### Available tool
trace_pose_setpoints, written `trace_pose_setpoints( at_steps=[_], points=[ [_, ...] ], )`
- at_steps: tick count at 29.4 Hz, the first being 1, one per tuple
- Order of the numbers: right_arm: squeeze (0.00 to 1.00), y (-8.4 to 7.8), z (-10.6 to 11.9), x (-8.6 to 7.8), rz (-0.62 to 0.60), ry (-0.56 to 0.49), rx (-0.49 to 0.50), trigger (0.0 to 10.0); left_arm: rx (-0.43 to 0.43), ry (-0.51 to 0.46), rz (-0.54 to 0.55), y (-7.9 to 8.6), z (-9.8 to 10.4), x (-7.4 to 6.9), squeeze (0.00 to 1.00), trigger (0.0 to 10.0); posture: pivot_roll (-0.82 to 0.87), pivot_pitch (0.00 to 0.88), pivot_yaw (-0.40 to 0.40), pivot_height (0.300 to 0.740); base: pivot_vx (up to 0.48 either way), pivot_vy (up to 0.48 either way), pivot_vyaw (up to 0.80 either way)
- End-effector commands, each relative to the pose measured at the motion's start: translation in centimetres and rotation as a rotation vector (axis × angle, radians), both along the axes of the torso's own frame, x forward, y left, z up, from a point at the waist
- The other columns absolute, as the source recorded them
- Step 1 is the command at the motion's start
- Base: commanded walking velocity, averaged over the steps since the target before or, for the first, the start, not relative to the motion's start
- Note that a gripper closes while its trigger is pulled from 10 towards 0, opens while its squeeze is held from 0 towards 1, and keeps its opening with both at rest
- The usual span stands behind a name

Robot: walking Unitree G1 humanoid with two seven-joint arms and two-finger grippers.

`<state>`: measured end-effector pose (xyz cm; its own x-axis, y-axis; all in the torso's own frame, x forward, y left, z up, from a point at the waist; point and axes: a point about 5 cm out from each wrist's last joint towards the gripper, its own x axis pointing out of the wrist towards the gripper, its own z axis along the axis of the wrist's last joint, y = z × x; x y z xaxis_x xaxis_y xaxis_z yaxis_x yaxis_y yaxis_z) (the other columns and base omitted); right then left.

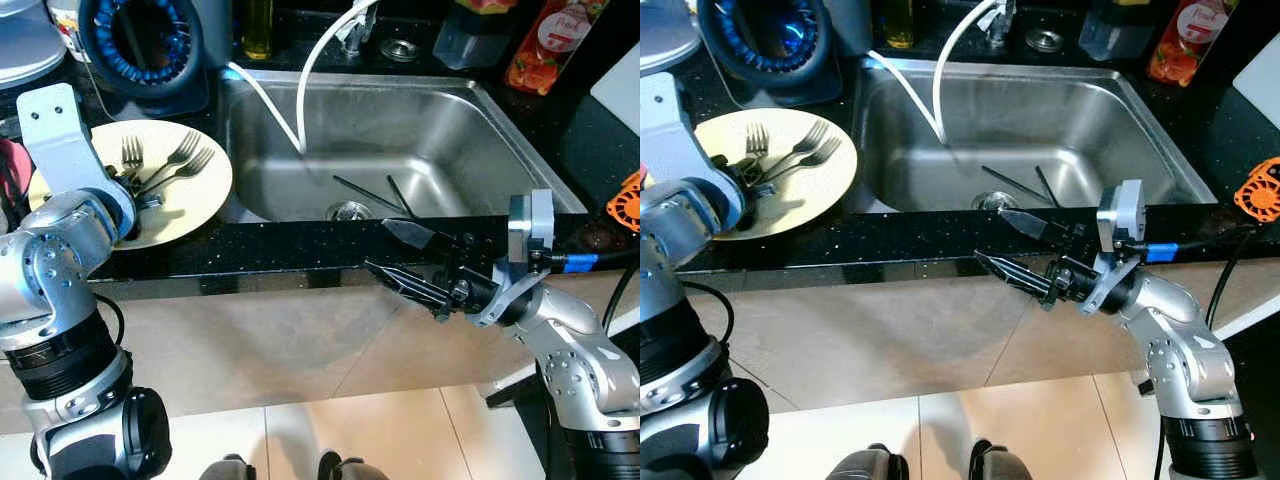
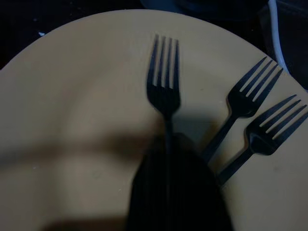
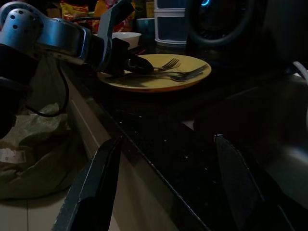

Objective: Kitchen organization

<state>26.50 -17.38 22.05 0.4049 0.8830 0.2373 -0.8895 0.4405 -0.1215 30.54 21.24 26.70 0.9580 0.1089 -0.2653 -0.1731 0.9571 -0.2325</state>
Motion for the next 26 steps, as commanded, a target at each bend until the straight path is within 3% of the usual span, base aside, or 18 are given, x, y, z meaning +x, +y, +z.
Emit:
trace_pose_setpoints(
  at_steps=[1,8,12,16,21,26],
  points=[
    [0.0,-0.1,0.1,-0.4,0.012,-0.006,0.009,10.0,-0.046,0.178,-0.027,-0.4,-3.5,0.2,0.0,0.0,0.13,0.146,-0.064,0.74,0.0,0.0,0.0],
    [0.0,-0.1,0.1,-0.5,0.014,-0.005,0.011,10.0,-0.041,0.142,-0.011,-0.2,-2.9,0.4,0.0,0.0,0.12,0.148,-0.063,0.74,0.0,0.0,0.0],
    [0.0,-0.2,0.1,-0.5,0.009,-0.004,0.011,10.0,-0.006,0.071,0.051,0.5,-1.7,0.7,0.0,0.0,0.12,0.149,-0.062,0.74,0.0,0.0,0.0],
    [0.0,-0.2,0.1,-0.5,0.007,-0.003,0.01,10.0,0.041,-0.035,0.04,0.3,0.2,0.9,0.0,0.0,0.12,0.148,-0.065,0.74,0.0,0.0,0.0],
    [0.0,-0.3,0.1,-0.5,0.007,-0.003,0.011,10.0,0.063,-0.204,-0.091,-2.3,3.2,0.9,0.0,0.0,0.12,0.146,-0.069,0.74,0.0,0.0,0.0],
    [0.0,-0.2,0.1,-0.4,0.007,-0.005,0.013,10.0,0.077,-0.312,-0.236,-4.8,4.8,0.5,0.0,0.0,0.12,0.145,-0.069,0.74,0.0,0.0,0.0]
  ],
)
